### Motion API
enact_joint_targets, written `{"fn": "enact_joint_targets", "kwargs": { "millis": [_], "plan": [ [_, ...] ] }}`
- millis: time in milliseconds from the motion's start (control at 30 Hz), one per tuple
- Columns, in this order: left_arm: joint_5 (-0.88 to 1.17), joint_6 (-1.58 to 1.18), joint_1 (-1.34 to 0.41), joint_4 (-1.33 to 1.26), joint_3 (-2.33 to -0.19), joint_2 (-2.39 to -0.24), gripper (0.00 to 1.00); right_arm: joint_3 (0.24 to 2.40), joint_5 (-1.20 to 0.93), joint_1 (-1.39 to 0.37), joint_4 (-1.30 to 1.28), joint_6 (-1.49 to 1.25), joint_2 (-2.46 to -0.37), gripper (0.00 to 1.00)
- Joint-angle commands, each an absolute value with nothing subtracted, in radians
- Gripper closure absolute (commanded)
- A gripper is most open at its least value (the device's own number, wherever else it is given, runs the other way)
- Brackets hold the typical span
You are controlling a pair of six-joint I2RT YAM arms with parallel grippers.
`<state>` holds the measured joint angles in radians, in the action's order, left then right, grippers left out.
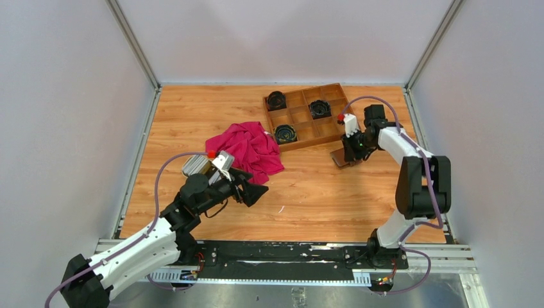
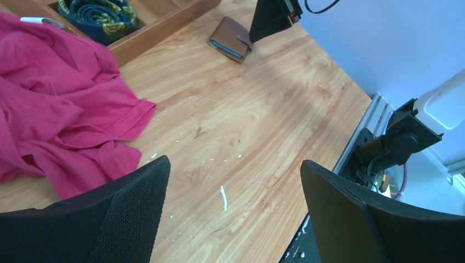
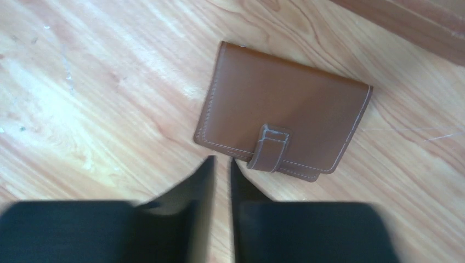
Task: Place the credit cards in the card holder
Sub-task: Move the card holder to the center of the board.
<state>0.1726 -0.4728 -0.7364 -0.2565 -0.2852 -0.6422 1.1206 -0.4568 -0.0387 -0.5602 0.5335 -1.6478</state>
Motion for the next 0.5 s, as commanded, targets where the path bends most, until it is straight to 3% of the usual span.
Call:
{"fn": "enact_joint_targets", "kwargs": {
  "millis": [0,67,233,467],
  "plan": [
    [0.117,-0.421,-0.756,-0.296,-0.253,-0.604,0.07,1.073,-0.46,-0.056,-0.524,0.653,-1.555,0.46],
    [0.098,-0.427,-0.756,-0.296,-0.247,-0.586,0.07,1.073,-0.419,-0.084,-0.511,0.654,-1.572,0.37],
    [0.078,-0.451,-0.756,-0.295,-0.234,-0.554,0.07,1.069,-0.225,-0.234,-0.461,0.624,-1.657,0.3],
    [0.063,-0.479,-0.756,-0.295,-0.213,-0.52,0.07,1.09,0.018,-0.306,-0.417,0.616,-1.739,0.3]
  ]
}}
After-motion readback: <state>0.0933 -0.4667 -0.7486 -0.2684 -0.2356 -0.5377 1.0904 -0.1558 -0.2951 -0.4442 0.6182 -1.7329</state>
